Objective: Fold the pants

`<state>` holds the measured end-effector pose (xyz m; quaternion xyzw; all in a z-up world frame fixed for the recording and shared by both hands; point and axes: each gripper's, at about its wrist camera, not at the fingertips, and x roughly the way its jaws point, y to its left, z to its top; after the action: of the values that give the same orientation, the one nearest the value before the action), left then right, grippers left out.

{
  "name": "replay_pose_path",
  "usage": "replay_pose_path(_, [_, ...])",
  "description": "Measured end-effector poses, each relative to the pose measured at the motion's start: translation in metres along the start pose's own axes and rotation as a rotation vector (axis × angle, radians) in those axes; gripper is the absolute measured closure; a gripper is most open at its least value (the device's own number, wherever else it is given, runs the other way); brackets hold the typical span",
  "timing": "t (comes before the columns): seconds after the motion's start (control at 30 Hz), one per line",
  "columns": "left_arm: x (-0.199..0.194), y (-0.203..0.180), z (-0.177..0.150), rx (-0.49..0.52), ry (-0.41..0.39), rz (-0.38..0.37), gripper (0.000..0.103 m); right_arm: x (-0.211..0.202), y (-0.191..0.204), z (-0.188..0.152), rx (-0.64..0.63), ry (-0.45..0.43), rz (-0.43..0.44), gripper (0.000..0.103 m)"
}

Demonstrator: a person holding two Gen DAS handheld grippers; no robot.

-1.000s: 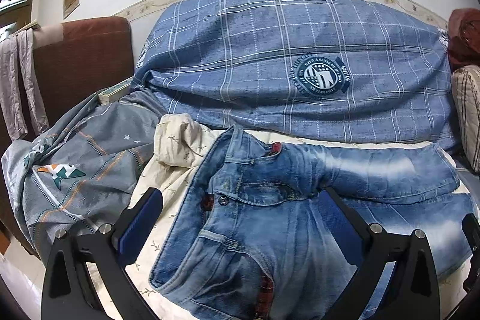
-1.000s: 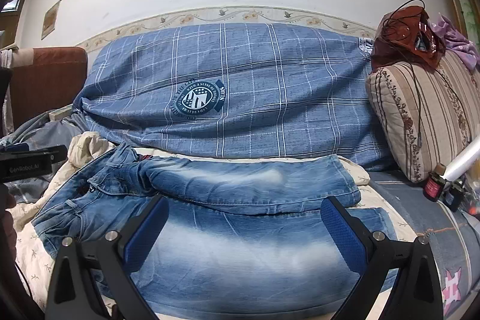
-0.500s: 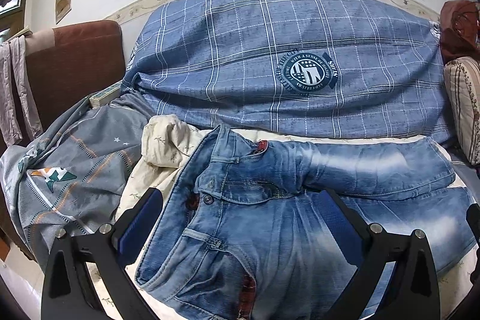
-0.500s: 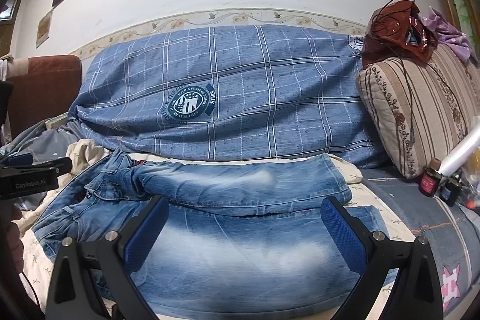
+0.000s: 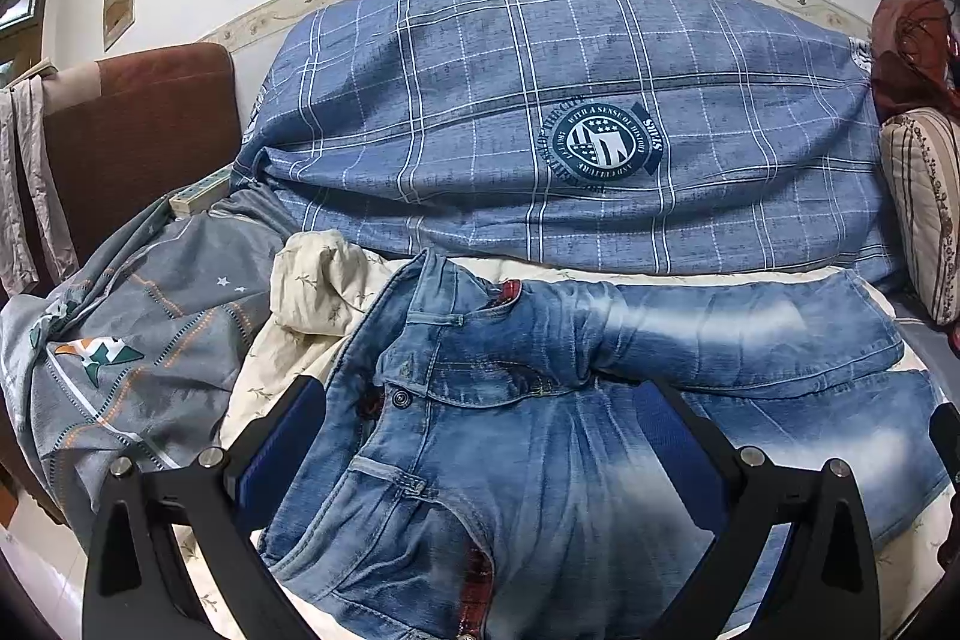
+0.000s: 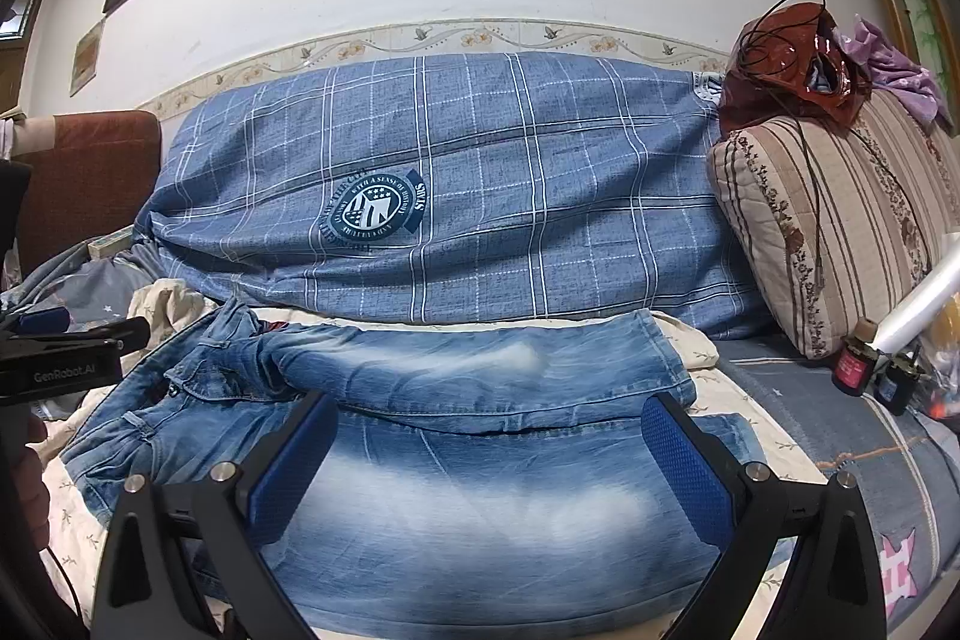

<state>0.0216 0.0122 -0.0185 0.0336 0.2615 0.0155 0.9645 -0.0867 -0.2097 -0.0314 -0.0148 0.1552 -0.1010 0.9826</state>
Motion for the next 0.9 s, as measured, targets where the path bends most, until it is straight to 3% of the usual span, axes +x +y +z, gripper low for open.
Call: replay_pose_path(0.9, [0.000, -0.011, -0.001, 0.020, 0.008, -0.013, 0.000, 0.001, -0.002, 0.000, -0.002, 0.006, -0.003, 0.001])
